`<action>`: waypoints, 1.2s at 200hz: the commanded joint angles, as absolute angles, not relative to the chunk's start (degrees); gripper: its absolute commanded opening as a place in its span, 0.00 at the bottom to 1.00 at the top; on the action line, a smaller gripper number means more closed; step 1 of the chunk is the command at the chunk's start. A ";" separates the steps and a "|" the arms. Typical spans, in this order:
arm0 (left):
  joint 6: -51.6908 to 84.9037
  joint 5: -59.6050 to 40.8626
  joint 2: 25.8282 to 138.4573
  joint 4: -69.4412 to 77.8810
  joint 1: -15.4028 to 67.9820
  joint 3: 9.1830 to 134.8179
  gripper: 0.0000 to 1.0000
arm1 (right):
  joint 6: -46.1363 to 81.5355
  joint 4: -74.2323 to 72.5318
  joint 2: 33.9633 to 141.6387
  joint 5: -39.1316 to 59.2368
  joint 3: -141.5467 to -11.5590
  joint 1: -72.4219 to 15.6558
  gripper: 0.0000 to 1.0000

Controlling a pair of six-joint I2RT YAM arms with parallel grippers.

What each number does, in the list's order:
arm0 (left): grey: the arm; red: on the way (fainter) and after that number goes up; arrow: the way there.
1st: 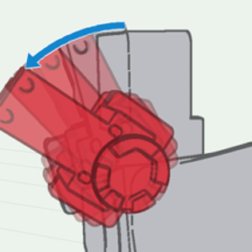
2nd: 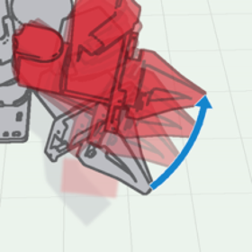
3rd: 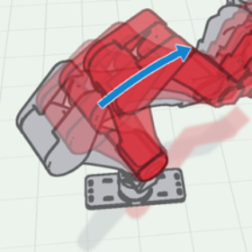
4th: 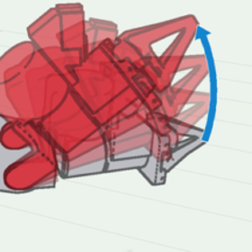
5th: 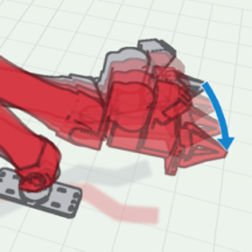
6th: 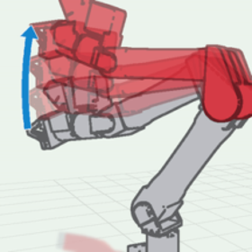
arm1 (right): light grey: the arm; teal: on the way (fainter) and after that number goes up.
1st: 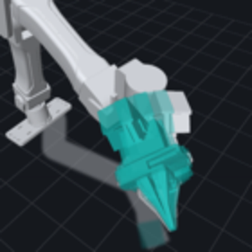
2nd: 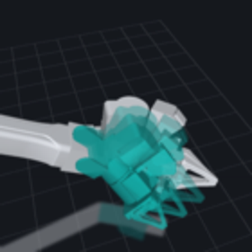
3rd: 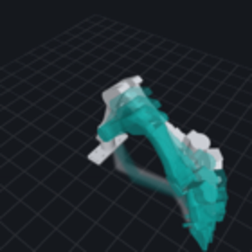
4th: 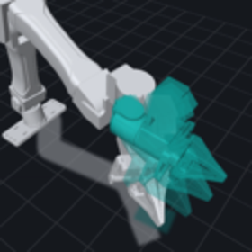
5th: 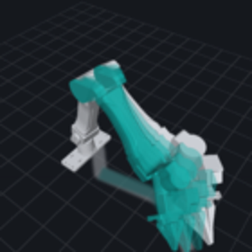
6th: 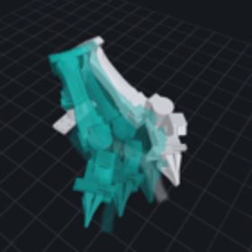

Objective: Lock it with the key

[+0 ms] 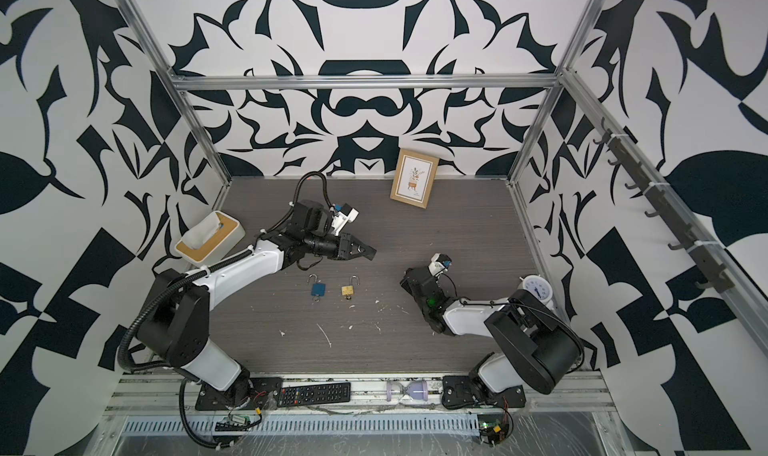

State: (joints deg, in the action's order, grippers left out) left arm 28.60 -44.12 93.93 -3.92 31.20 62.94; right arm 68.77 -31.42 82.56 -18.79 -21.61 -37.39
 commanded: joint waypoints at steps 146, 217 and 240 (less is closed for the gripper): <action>-10.31 -45.14 126.29 -54.83 36.01 102.42 0.00 | 53.70 -2.33 43.14 -17.55 -20.09 -31.39 0.23; -17.40 -48.67 135.58 -59.46 39.37 111.20 0.00 | 53.78 -5.11 45.93 -8.62 -19.31 -26.30 0.23; -19.90 -49.33 140.53 -64.60 40.41 117.50 0.00 | 53.88 -5.78 47.23 -6.32 -19.38 -24.93 0.23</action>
State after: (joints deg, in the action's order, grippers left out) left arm -14.66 -45.89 135.92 -56.07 38.94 111.79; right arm 54.85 -2.94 46.37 -10.13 -19.42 -26.15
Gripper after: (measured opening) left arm 0.159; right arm 0.232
